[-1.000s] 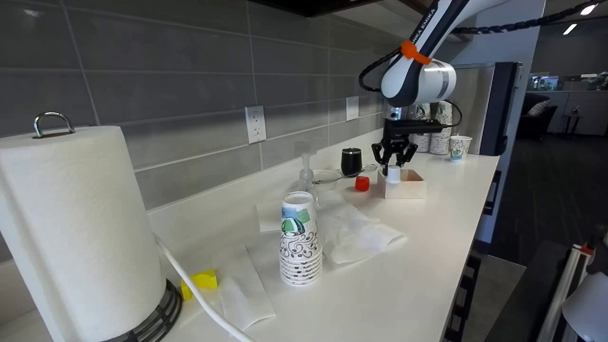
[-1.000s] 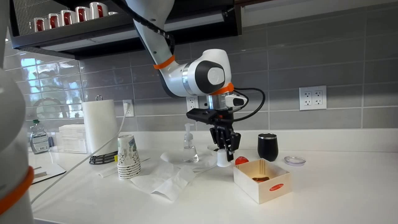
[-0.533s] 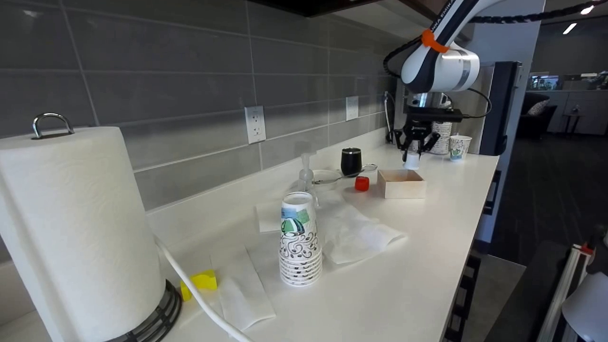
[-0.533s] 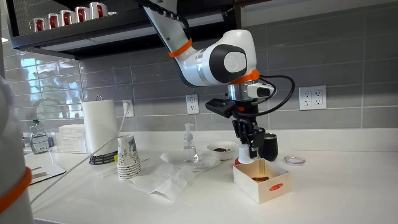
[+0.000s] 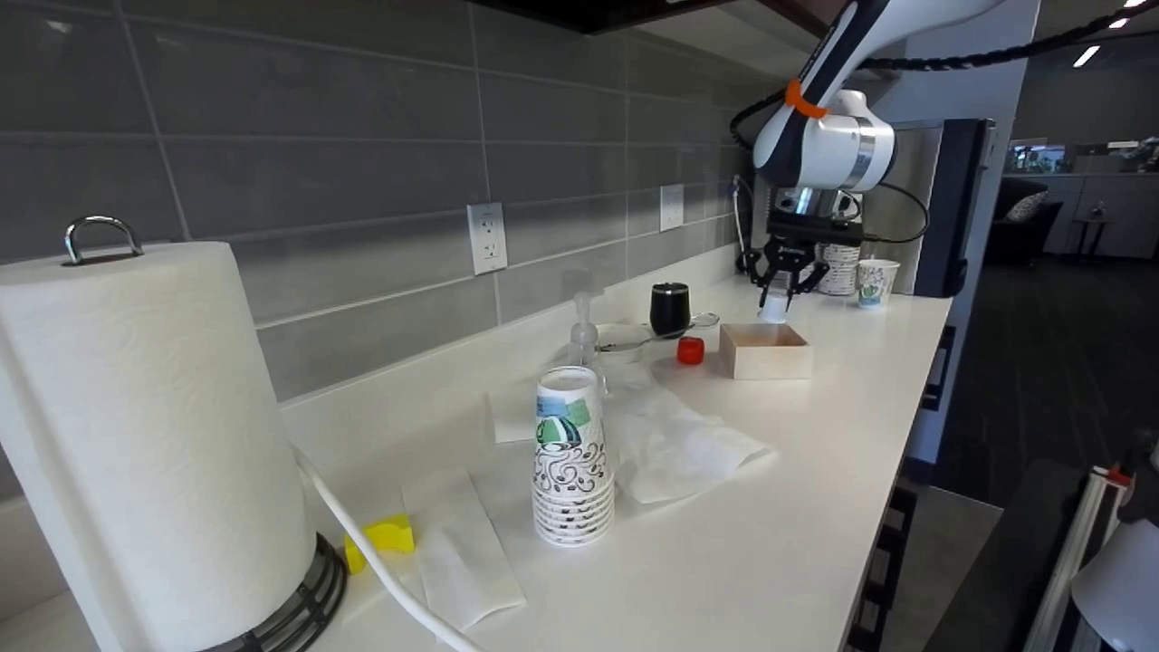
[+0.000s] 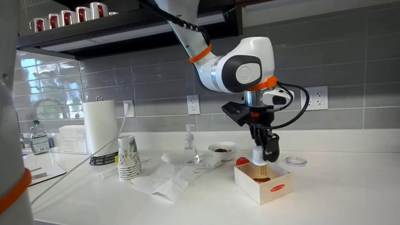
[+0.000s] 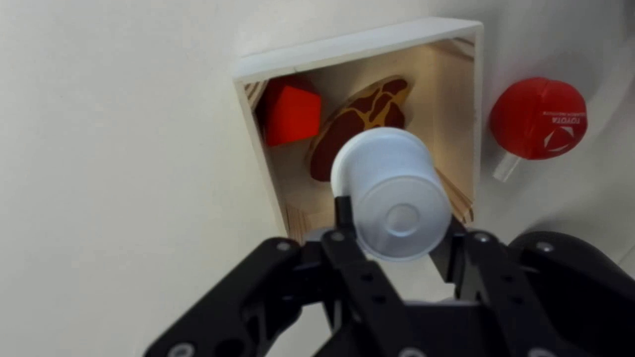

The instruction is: Put the coffee capsule in the small crate

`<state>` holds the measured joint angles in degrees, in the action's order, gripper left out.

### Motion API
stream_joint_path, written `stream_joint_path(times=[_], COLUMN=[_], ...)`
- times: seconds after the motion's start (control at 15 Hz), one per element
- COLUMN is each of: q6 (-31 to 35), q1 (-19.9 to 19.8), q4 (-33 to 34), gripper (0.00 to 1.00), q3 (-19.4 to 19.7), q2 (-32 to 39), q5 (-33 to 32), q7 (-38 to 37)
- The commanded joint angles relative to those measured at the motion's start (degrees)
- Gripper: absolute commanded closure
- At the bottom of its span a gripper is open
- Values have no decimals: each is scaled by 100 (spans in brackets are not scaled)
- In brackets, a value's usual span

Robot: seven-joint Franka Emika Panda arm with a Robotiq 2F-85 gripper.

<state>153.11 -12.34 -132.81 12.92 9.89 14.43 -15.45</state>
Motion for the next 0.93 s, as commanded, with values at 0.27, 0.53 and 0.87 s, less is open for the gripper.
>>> stream_joint_path(times=[0.27, 0.53, 0.87], q6=[-128, -284, -484], q1=[-2, -51, -243], q4=[1330, 1835, 2056], gripper=[86, 86, 13], q3=[-108, -238, -501], q2=[1171, 1592, 1656], q5=[67, 143, 395], q7=[-133, -53, 228])
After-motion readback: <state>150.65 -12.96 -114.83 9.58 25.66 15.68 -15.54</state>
